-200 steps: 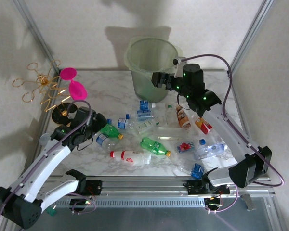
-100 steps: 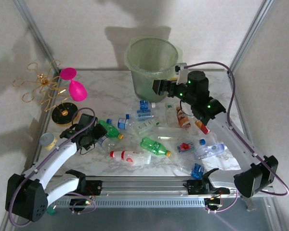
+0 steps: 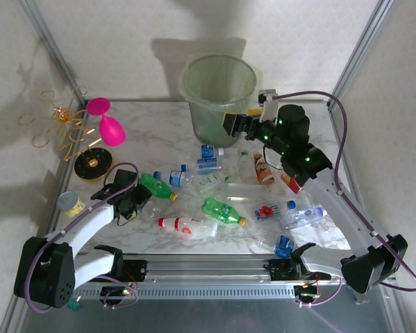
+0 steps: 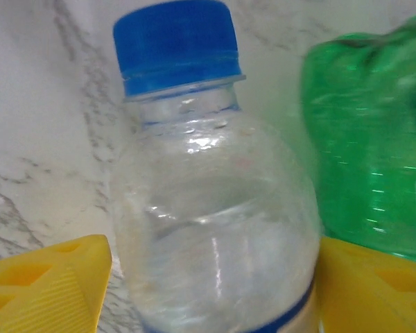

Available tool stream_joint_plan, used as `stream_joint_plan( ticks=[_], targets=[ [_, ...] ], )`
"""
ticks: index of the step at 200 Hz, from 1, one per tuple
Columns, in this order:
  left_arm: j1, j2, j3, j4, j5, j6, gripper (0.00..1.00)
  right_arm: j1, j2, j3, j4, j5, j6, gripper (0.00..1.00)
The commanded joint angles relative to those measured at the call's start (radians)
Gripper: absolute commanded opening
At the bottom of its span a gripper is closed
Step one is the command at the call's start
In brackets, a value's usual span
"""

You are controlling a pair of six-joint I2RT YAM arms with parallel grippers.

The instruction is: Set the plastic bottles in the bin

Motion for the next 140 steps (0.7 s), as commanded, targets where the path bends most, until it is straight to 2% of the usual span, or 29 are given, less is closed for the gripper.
stream_joint_plan(
  ticks=[1,49,88,116,140],
  targets=[
    [0.018,0.024,-0.025,0.054,0.013,-0.011,0.73,0.005,-0.006,-0.01,0.029,-0.006,-0.011,0.98],
    [0.026,-0.015,-0.013,0.037,-0.006,-0.003,0.65,0.006,-0.002,0.029,0.014,-0.002,-0.007,0.98],
    [0.026,-0.108,0.02,-0.06,-0.018,0.007,0.6,0.005,-0.021,0.024,0.002,0.019,-0.005,0.98],
    [0.027,-0.204,0.079,-0.151,-0.013,0.033,0.59,0.006,-0.037,0.029,0.006,-0.017,-0.002,0.99],
    [0.026,-0.299,0.174,-0.209,-0.004,0.086,0.58,0.005,-0.07,0.005,0.037,0.081,0.061,0.99]
  ],
)
